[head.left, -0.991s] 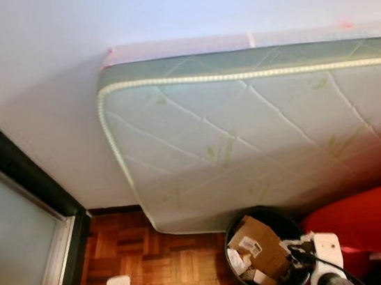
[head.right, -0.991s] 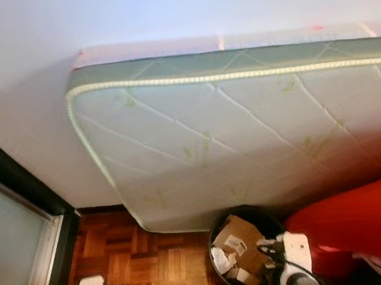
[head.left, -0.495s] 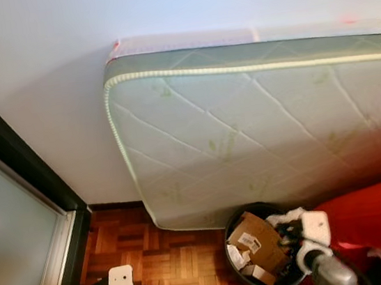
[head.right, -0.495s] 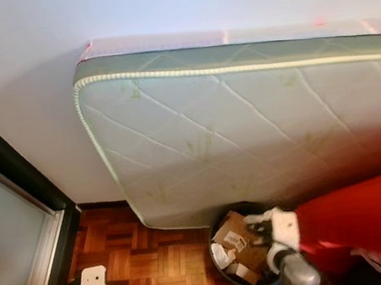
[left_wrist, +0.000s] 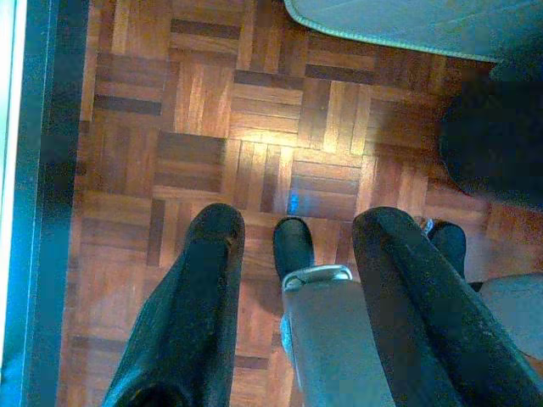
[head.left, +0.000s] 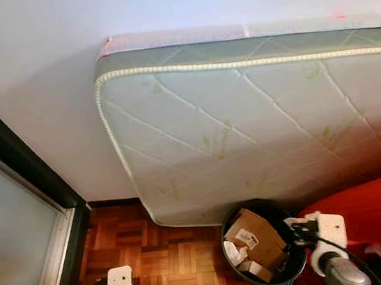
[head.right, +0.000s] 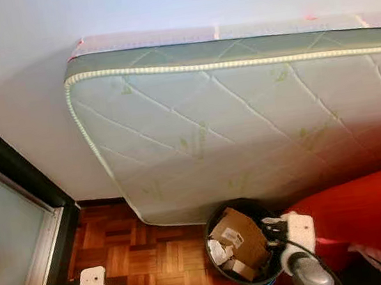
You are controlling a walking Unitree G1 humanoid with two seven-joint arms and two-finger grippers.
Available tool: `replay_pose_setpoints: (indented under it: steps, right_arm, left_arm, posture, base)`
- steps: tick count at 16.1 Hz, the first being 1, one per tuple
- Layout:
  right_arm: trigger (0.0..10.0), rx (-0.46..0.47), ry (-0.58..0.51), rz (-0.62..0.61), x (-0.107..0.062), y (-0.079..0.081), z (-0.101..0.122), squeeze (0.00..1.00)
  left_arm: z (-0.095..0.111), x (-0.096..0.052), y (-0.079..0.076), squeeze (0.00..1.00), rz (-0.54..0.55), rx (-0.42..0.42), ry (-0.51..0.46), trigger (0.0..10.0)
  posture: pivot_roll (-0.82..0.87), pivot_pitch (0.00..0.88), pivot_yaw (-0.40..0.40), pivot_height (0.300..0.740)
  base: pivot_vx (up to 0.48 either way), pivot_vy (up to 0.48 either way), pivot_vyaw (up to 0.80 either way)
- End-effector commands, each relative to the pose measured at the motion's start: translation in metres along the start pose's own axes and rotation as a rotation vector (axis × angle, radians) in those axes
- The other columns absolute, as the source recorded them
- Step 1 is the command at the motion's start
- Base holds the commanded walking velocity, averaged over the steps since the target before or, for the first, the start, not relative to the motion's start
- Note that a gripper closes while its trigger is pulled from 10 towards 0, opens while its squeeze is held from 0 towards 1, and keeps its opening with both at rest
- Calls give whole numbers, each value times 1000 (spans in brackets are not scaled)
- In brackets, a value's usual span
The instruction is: Clean up the room
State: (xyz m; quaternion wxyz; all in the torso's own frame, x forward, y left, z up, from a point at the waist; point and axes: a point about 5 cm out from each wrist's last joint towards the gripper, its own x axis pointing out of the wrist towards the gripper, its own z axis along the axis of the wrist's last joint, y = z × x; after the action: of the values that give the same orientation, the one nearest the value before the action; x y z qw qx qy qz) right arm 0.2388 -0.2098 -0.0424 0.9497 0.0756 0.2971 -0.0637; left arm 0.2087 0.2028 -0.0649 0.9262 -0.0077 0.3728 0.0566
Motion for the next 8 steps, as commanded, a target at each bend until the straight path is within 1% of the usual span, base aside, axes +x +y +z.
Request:
replay_pose_setpoints:
  steps: [1, 3, 5, 6, 7, 8]
  right_arm:
    - [10000, 25, 13, -3, -2, 3, -7, 1000]
    - [10000, 32, 5, 18, -2, 13, -9, 1000]
    - [10000, 25, -3, 27, -2, 16, -9, 1000]
    - [10000, 14, -40, 28, 0, 9, 2, 1000]
    - [10000, 14, -45, 27, 1, 8, 3, 1000]
    - [10000, 4, -61, 24, 3, 3, 12, 1000]
  left_arm:
    - [-12, -4, 2, 0, 4, -12, 36, 10000]
    - [-12, -3, 2, 0, 3, -11, 37, 10000]
    - [-10, -3, 1, 0, 2, -10, 35, 10000]
    - [-9, -2, 0, 0, 1, -10, 34, 10000]
    - [-9, -2, 0, 0, 0, -10, 34, 10000]
    - [-9, -2, -1, 0, -1, -10, 34, 10000]
  posture:
    - [4, 228, -56, 740]
    - [3, 229, -55, 740]
    - [4, 229, -54, 740]
    - [4, 229, -55, 740]
    - [4, 229, -55, 740]
    - [4, 229, -55, 740]
  base:
    - [0, 0, 0]
    - [0, 0, 0]
    - [0, 0, 0]
    - [0, 0, 0]
    - [0, 0, 0]
    - [0, 0, 0]
